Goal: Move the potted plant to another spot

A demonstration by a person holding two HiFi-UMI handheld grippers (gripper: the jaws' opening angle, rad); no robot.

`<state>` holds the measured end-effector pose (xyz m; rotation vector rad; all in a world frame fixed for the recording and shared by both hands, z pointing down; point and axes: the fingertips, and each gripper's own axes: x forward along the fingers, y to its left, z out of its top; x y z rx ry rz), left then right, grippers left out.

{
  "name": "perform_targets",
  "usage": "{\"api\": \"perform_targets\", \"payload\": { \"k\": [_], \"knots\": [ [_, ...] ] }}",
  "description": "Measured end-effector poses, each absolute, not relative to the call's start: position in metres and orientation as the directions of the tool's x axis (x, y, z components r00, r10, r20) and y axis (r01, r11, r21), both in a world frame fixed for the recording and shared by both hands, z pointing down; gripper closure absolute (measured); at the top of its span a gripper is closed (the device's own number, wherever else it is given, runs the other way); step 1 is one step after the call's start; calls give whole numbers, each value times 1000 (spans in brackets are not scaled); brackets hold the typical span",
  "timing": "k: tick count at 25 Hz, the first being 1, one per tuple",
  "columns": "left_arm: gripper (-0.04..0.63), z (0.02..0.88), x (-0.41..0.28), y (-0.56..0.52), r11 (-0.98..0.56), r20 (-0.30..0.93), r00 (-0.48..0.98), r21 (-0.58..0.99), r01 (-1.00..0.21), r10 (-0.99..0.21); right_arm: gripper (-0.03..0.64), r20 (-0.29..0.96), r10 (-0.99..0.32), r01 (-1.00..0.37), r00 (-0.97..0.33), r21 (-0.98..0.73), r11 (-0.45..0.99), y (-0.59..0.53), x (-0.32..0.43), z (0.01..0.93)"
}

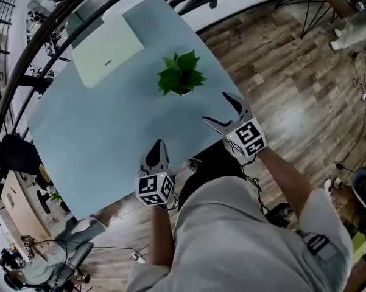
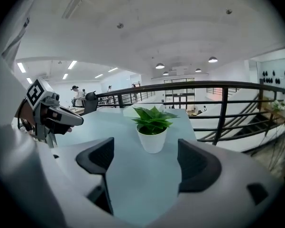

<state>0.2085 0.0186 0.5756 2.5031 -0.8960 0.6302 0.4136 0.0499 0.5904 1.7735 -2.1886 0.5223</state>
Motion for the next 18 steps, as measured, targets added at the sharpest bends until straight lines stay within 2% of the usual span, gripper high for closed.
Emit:
{"api": "perform_targets", "payload": {
  "k": [10,18],
  "knots": [
    [583,597,236,-15,-687,594,640,191,-701,-487,198,451,-845,-958,-288,-145,249,0,423,625],
    [583,604,239,-29,-644,619,599,189,-741,-507,139,445,-819,-932,-363,-153,330,-41,411,639]
  ]
}}
